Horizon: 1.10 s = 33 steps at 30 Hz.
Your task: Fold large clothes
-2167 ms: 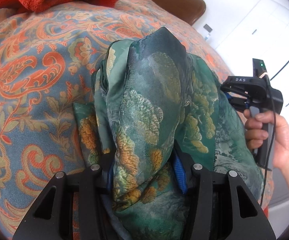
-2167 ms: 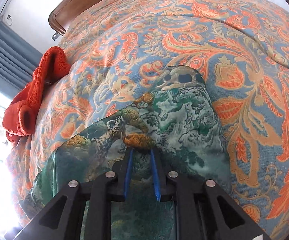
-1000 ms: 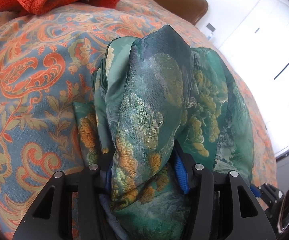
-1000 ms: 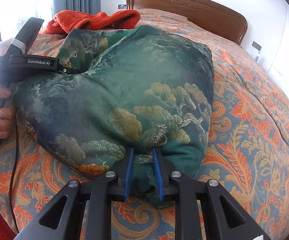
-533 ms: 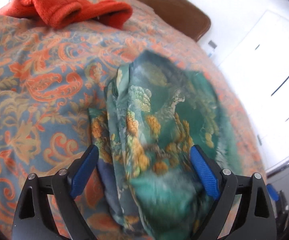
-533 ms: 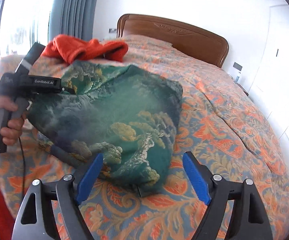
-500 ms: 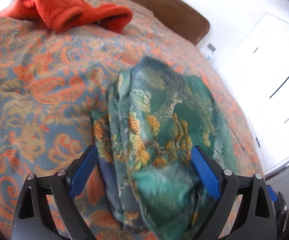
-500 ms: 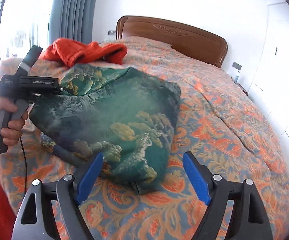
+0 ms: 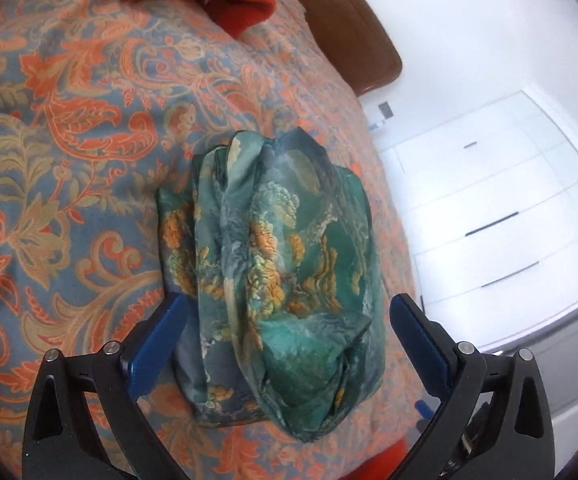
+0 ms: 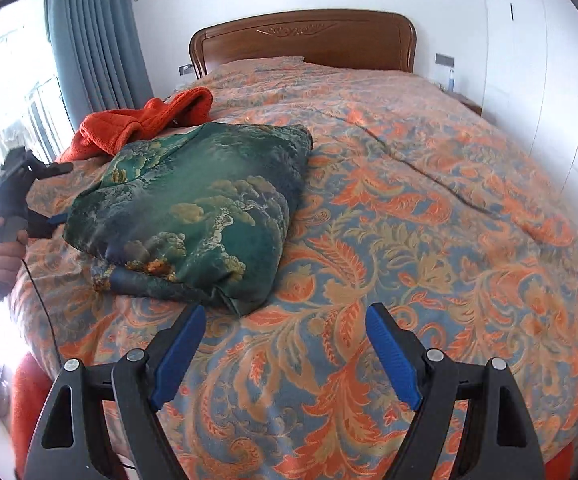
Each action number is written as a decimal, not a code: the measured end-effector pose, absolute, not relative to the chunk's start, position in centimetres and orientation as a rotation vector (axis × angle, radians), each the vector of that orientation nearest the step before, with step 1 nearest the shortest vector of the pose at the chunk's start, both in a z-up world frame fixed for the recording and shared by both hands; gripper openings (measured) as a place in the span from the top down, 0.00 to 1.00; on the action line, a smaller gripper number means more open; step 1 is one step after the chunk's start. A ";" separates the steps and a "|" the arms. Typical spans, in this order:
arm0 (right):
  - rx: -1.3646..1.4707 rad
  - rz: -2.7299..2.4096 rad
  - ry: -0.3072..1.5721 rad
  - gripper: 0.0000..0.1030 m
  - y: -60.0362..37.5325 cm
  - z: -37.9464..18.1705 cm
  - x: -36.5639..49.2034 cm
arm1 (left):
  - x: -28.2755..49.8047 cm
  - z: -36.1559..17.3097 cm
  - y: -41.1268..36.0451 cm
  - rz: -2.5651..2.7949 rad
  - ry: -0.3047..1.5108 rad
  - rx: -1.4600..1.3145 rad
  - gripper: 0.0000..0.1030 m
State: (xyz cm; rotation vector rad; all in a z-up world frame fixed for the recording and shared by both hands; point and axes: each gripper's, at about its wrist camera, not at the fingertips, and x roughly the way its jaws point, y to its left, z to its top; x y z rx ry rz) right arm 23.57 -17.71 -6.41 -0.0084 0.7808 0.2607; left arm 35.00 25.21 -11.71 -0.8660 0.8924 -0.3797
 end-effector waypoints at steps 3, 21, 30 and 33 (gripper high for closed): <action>0.095 0.321 0.810 0.17 -18.1 -6.4 24.1 | 36.3 -13.3 24.9 -0.410 0.954 -0.891 0.02; 0.486 0.605 0.942 0.10 -20.4 -10.1 38.2 | 42.5 -20.3 21.7 -0.380 1.122 -0.806 0.00; 0.501 0.740 1.131 0.05 -14.6 -16.6 46.0 | 45.5 -22.5 21.6 -0.416 1.112 -0.813 0.00; 0.358 0.660 1.154 0.05 -11.9 -16.2 46.9 | 45.7 -22.0 20.3 -0.390 1.130 -0.800 0.01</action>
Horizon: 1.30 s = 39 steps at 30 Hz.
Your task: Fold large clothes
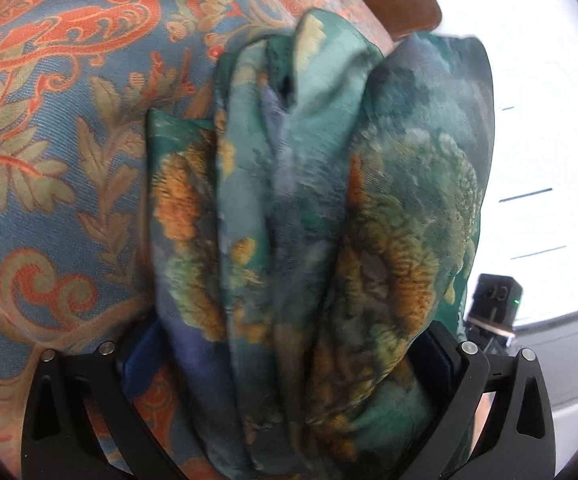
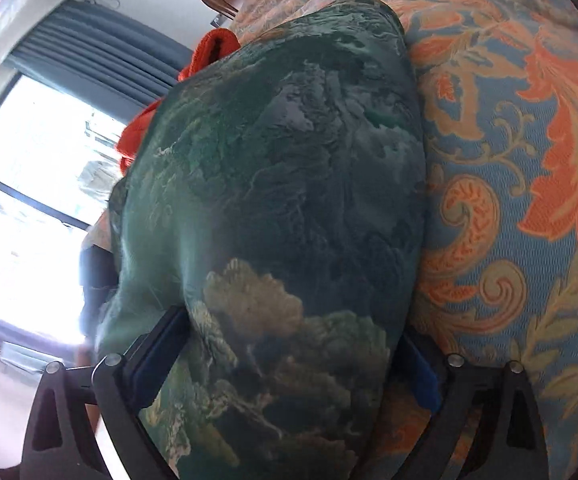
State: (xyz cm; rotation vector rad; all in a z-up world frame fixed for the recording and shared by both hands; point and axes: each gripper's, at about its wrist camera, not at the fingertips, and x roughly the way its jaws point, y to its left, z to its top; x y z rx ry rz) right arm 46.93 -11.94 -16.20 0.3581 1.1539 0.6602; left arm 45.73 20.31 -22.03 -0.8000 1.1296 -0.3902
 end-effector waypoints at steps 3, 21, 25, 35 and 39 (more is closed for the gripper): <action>0.063 0.553 1.097 0.14 -8.1 -13.7 45.2 | 44.6 -19.7 18.2 -0.352 1.114 -0.694 0.26; -0.331 0.496 0.602 0.33 -3.2 -4.0 33.0 | 38.2 -7.5 15.7 -0.309 0.820 -0.481 0.50; -0.305 0.493 0.550 0.33 -4.3 -1.4 35.9 | 41.8 -5.3 15.1 -0.308 0.784 -0.458 0.50; -0.217 0.515 0.555 0.33 -5.0 -1.6 48.1 | 50.6 -5.2 15.0 -0.232 0.782 -0.384 0.50; -0.173 0.546 0.651 0.33 -5.0 -5.0 53.8 | 55.0 -11.1 15.3 -0.188 0.906 -0.400 0.41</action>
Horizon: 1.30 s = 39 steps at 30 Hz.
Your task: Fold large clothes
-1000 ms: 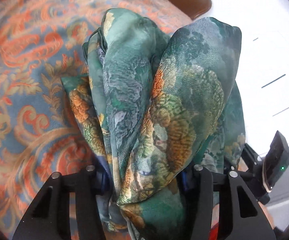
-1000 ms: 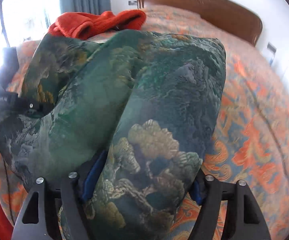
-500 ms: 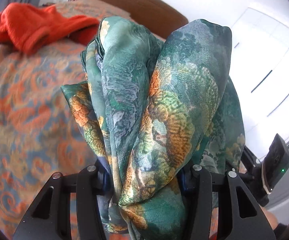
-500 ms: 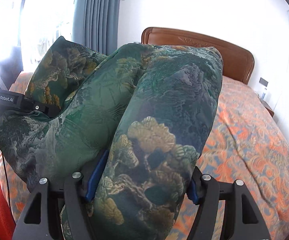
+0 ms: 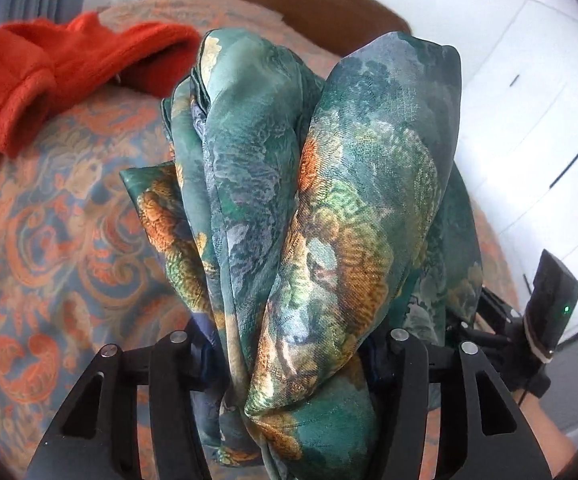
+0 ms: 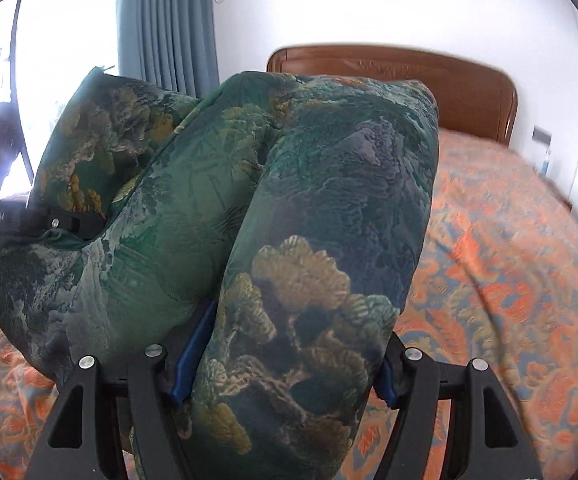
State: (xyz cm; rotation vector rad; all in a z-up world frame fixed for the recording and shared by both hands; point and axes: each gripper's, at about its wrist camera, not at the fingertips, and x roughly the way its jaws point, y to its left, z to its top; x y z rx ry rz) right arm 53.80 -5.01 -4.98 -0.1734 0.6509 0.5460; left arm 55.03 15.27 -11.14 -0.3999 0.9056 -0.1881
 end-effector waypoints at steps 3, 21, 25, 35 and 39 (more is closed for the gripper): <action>-0.093 0.541 0.855 0.29 -5.7 -10.6 58.2 | 56.4 -16.5 16.8 -0.141 0.979 -0.484 0.21; -0.174 0.329 0.452 0.10 -13.1 0.7 38.9 | 32.3 -3.2 7.7 0.103 0.475 0.161 0.00; -0.169 0.261 0.377 0.04 -14.7 2.6 33.7 | 29.4 -1.9 4.9 0.111 0.463 0.152 0.00; -0.140 0.204 0.412 0.03 -16.8 3.4 26.0 | 23.1 -0.1 1.5 0.170 0.407 0.071 0.00; -0.122 0.198 0.452 0.03 -17.4 2.8 24.4 | 22.3 -1.1 1.2 0.142 0.512 0.036 0.00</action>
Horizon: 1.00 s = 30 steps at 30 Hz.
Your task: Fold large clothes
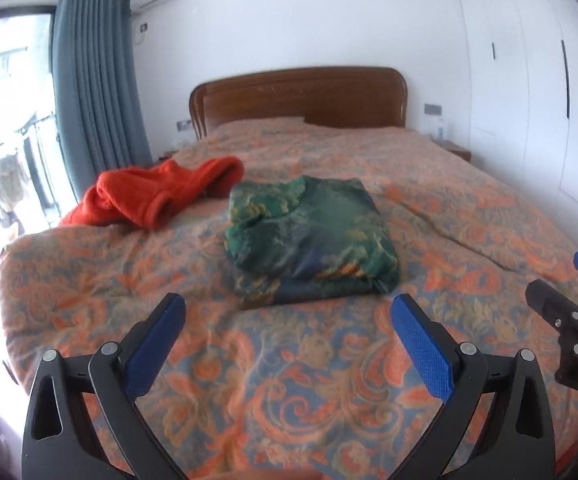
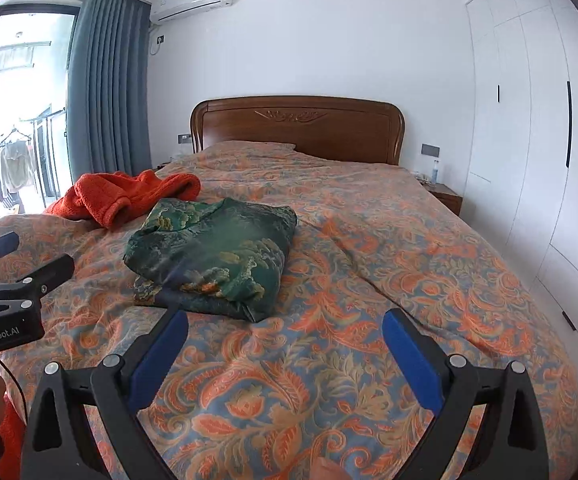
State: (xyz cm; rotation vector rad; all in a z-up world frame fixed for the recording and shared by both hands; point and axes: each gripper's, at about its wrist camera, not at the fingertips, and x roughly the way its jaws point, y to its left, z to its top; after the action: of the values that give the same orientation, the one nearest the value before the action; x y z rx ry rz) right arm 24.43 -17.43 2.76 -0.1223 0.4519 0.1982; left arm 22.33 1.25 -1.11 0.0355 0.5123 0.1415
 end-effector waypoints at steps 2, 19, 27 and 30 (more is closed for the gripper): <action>-0.112 0.183 0.481 0.03 -17.6 2.4 23.9 | 21.6 -1.6 1.5 0.118 0.547 0.009 0.00; -0.129 0.201 0.587 0.03 -16.1 2.5 17.4 | 15.1 -1.5 2.4 0.154 0.629 0.009 0.00; -0.166 0.189 0.572 0.03 -15.1 4.0 15.5 | 13.7 -0.4 2.2 0.163 0.627 0.017 0.00; -0.160 0.200 0.564 0.03 -14.9 4.1 15.3 | 13.6 -0.4 2.0 0.159 0.627 0.016 0.00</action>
State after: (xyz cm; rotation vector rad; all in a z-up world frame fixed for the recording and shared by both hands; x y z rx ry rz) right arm 15.29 -14.89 4.11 -0.1596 0.5636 0.1996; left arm 13.56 1.95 -0.38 0.0161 0.6266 0.1590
